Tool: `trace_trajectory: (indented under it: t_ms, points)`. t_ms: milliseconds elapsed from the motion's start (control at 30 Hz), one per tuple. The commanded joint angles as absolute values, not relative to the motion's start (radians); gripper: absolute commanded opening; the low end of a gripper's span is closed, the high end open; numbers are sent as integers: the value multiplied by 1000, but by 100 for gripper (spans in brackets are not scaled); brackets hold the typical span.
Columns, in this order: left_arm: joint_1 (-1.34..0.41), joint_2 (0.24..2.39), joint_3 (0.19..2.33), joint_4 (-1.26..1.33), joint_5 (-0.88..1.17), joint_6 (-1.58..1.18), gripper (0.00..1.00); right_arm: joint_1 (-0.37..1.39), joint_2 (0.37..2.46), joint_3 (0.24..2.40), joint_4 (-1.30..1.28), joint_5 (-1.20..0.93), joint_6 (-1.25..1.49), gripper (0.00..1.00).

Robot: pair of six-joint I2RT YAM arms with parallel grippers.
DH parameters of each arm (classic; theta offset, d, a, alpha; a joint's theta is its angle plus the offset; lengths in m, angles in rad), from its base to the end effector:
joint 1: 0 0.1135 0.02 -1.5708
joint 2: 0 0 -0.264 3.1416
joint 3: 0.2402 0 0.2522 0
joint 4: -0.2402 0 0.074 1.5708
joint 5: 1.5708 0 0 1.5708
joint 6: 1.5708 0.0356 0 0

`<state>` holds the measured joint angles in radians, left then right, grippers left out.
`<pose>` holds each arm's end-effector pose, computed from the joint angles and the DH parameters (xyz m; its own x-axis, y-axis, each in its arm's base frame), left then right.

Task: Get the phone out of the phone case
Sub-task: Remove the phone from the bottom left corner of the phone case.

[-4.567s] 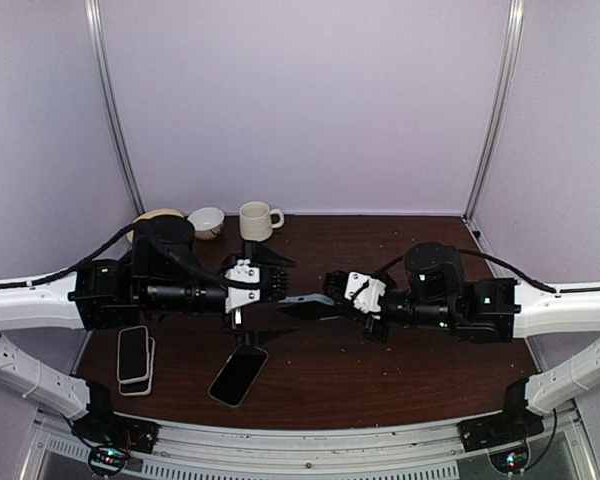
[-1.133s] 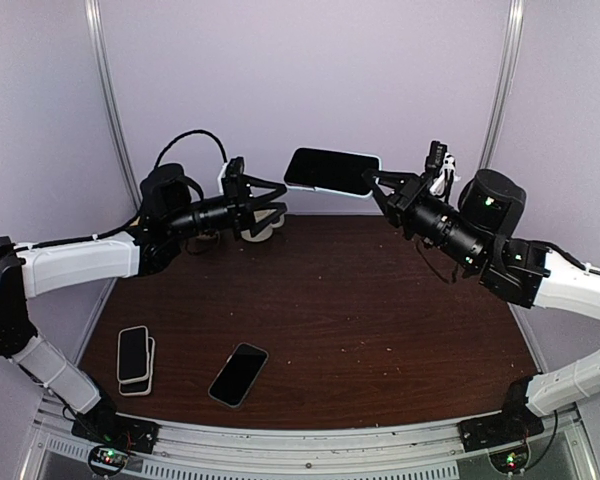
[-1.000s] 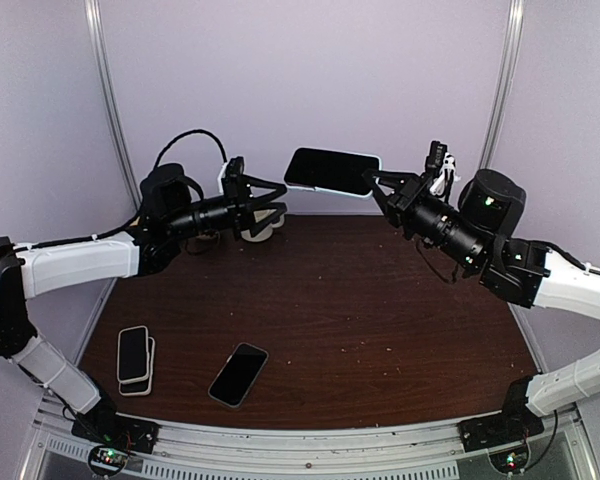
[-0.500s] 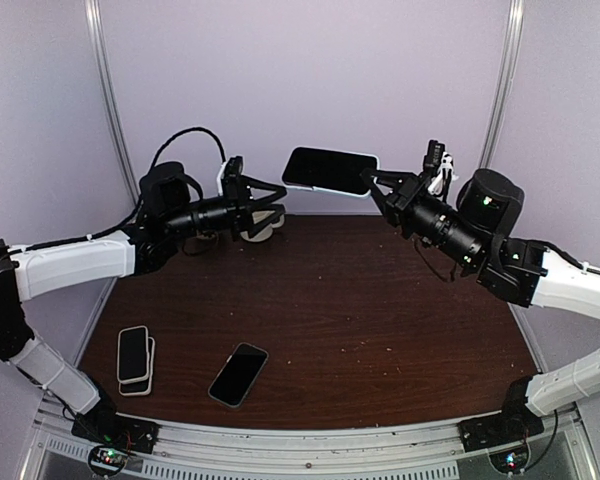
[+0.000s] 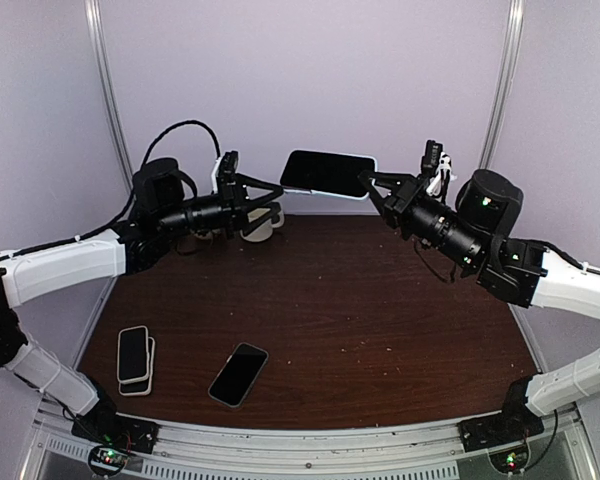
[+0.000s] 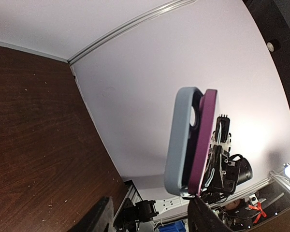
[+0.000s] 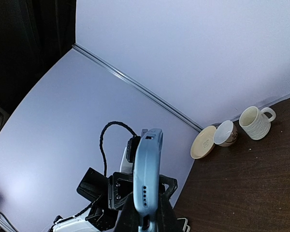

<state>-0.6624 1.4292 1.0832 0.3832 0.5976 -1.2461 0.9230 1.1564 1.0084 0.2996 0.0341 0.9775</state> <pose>0.2533 -0.2230 0.3521 -0.8927 -0.2974 -0.3386 0.3314 0.0760 -0.9404 0.1658 0.2171 0.3949 -0.5929 0.5896 -0.5484 -0.5098 0.2524 0.8225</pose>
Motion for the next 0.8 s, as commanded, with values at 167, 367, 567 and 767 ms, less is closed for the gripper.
trace_trajectory:
  t_ms: [167,367,567,767]
  points:
    - [-669,1418,1114,399,584,-1213,56,919,1132,1007,407,18,982,0]
    - [-669,1432,1114,407,581,-1212,56,919,1137,1005,425,2,1001,0]
    - [-669,1452,1125,414,589,-1209,56,920,1162,990,485,-54,1060,0]
    - [-669,1479,1132,427,587,-1213,56,926,1187,983,547,-87,1096,0]
